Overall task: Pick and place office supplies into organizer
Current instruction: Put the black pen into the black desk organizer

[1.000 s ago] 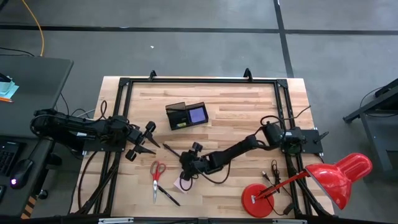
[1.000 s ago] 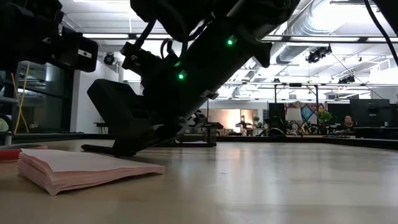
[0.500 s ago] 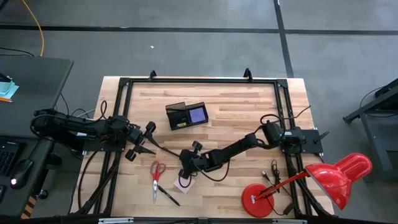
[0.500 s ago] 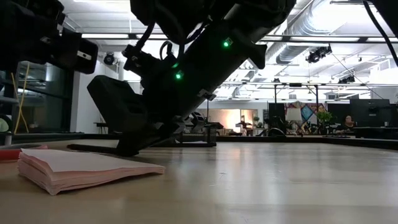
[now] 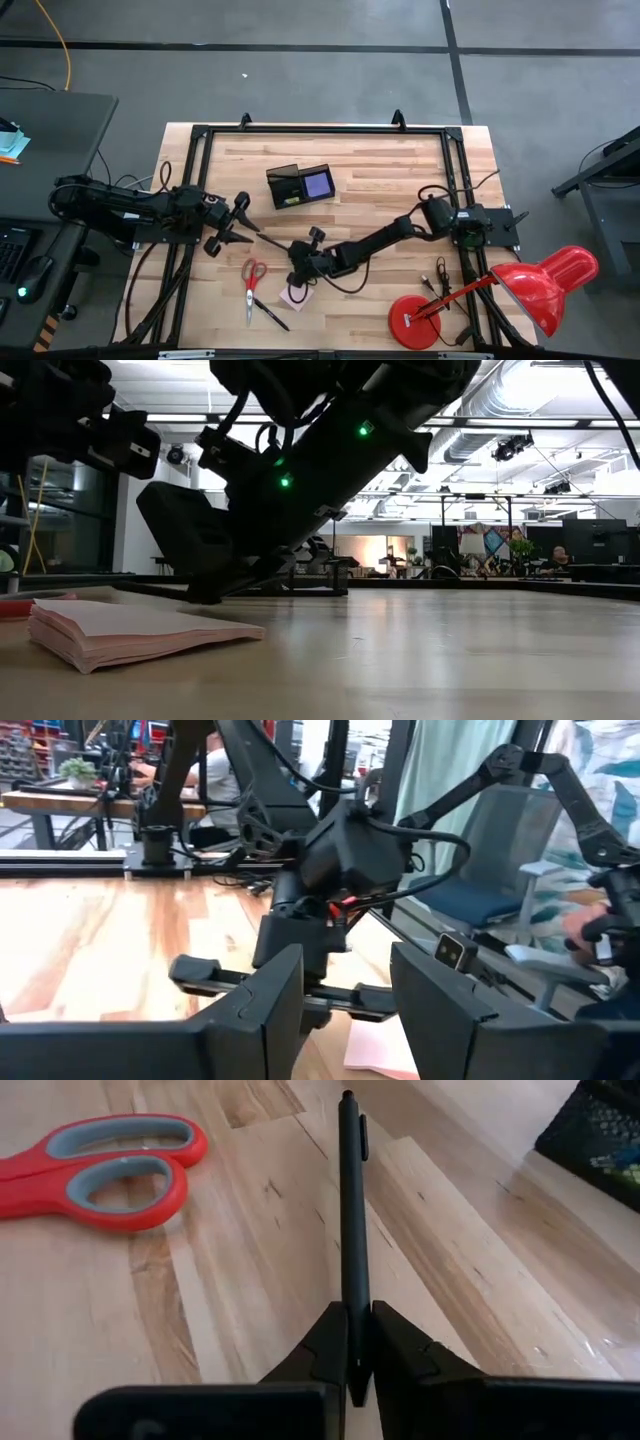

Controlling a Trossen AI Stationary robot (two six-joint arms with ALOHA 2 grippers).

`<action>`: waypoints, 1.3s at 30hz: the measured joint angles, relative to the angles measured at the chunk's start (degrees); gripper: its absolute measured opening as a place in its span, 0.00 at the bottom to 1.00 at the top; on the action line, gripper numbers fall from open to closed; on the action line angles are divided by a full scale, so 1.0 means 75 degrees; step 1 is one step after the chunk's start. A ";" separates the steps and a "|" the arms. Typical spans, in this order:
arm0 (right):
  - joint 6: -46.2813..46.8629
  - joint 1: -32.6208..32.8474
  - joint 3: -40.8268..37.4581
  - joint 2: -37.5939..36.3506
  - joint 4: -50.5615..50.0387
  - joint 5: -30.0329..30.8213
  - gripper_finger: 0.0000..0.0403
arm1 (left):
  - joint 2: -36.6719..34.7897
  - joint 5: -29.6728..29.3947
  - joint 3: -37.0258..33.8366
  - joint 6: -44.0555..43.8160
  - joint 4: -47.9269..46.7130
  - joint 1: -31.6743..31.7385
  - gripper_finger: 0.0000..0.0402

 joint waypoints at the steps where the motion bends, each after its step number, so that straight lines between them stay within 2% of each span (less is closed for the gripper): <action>1: -0.0003 0.0022 0.0000 0.0000 0.0031 0.0044 0.04 | 0.0000 -0.0023 0.0000 0.0000 0.0000 0.0000 0.34; 11: -0.0158 0.0323 0.0015 -0.0356 0.0102 0.1047 0.04 | 0.0000 -0.0067 0.0000 0.0015 0.0001 0.0000 0.34; 17: -0.0189 0.0620 0.0015 -0.0573 0.0053 0.1487 0.04 | 0.0000 -0.0521 0.0000 -0.0125 0.0003 0.0000 0.34; 30: -0.0376 0.0785 0.0017 -0.0609 0.0175 0.1817 0.04 | 0.0000 -0.0597 0.0000 -0.0180 -0.0020 0.0000 0.34; 39: -0.1014 0.1032 0.0017 -0.0658 0.0750 0.2236 0.05 | 0.0000 -0.0594 0.0000 -0.0180 -0.0035 0.0000 0.34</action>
